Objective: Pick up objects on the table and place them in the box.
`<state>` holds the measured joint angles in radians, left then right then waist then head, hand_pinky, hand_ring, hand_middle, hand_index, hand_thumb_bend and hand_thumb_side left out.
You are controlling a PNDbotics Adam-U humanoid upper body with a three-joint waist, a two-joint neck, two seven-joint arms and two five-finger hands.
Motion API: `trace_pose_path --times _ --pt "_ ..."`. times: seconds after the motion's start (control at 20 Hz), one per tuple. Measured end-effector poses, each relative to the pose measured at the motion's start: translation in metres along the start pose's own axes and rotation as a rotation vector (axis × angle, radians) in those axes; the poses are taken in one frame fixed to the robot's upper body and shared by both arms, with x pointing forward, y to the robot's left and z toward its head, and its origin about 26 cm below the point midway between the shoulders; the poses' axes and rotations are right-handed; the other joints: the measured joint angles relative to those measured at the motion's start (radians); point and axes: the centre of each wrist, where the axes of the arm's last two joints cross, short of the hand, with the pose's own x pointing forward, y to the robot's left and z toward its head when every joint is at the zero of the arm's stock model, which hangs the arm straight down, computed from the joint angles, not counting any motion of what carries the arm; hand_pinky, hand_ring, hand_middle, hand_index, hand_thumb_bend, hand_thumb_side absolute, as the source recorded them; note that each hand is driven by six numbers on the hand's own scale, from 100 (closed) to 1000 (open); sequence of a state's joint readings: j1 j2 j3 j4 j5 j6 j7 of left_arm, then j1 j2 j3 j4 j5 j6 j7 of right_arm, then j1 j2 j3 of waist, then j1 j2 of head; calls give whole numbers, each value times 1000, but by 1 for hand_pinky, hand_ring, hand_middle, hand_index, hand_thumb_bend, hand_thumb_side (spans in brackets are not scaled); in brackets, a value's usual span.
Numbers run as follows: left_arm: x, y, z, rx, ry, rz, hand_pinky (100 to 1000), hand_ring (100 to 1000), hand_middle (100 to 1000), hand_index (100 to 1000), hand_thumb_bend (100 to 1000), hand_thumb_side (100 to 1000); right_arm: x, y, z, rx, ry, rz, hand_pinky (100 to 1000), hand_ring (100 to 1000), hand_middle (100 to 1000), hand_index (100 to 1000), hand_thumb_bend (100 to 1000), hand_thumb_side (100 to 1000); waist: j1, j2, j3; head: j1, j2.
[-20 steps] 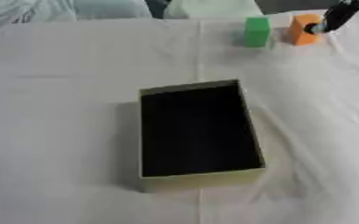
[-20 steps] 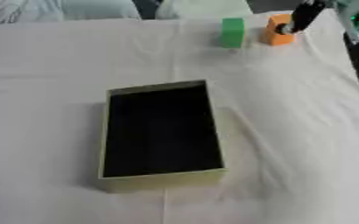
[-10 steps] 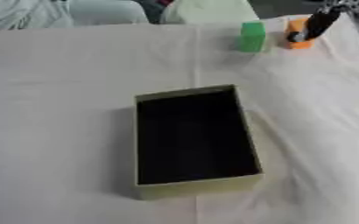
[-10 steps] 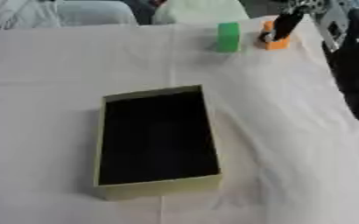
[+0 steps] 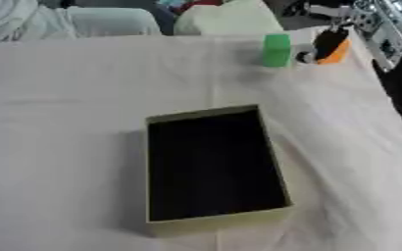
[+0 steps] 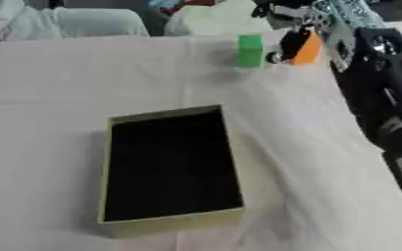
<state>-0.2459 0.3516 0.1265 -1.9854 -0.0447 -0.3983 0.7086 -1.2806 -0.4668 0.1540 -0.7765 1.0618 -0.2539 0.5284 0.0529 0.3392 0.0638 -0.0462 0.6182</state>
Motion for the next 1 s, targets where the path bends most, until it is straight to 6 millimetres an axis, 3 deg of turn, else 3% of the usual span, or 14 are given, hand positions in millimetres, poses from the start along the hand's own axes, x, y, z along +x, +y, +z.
trace_pose_path --times 0.85,1.0 --pt "0 -2 3 6 17 4 934 737 736 891 473 839 -1 3 -3 7 83 -18 861 931 918 948 398 100 -4 31 32 -36 0" --pt "0 -3 4 3 19 5 934 737 736 891 473 840 -3 2 -3 -18 108 -40 859 927 912 946 354 100 -2 37 33 -47 0"
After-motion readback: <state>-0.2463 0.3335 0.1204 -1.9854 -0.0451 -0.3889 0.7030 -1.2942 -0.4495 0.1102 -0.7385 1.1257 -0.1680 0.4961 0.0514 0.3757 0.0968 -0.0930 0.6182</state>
